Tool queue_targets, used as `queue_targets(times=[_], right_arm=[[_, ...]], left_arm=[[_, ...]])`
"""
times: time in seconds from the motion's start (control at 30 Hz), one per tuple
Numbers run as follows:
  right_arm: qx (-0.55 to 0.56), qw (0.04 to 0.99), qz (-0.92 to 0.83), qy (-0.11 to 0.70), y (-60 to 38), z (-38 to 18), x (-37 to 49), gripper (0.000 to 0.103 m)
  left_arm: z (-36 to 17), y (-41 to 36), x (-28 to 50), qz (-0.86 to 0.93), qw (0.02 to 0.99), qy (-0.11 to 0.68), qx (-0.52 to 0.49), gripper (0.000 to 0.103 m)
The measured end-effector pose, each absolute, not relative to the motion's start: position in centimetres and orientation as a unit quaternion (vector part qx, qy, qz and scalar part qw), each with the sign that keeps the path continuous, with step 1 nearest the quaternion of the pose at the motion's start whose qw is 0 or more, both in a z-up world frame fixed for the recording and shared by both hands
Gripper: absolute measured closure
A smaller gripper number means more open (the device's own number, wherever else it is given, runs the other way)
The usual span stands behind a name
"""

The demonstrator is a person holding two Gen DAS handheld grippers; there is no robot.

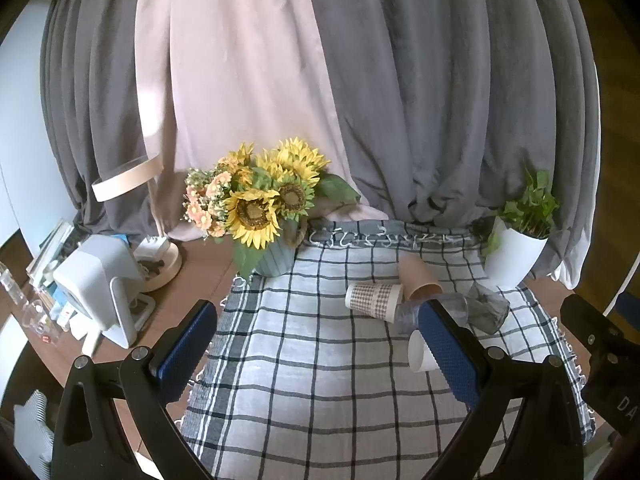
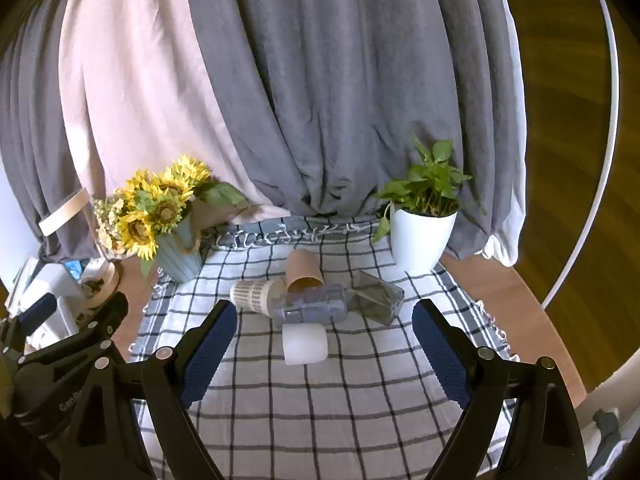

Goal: Flip cup upside down

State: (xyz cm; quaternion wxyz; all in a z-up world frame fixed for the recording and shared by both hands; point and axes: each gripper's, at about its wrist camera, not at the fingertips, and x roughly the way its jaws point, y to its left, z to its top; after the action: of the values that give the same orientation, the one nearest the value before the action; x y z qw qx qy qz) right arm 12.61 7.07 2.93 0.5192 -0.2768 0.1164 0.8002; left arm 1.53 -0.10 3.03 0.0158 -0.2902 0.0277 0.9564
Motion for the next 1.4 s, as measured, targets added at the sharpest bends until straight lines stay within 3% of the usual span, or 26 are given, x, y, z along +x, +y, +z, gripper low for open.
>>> queue_targets(times=[0.8,0.83,1.4], right_arm=[[-0.272,0.523,0.8,0.11,6.61,2.54,12.56,0.013],[-0.272,0.523,0.8,0.11,6.63,2.58,12.46,0.013],[-0.272,0.522,0.801,0.111,6.39,2.44,12.83,0.013]], left_arm=[[2.76,-0.25,2.1,0.958,0.029,0.027,-0.284,0.0],[2.78,-0.27,2.07,0.955,0.08,0.03,-0.283,0.0],[2.45,-0.72,2.22,0.953,0.095,0.03,-0.286,0.0]])
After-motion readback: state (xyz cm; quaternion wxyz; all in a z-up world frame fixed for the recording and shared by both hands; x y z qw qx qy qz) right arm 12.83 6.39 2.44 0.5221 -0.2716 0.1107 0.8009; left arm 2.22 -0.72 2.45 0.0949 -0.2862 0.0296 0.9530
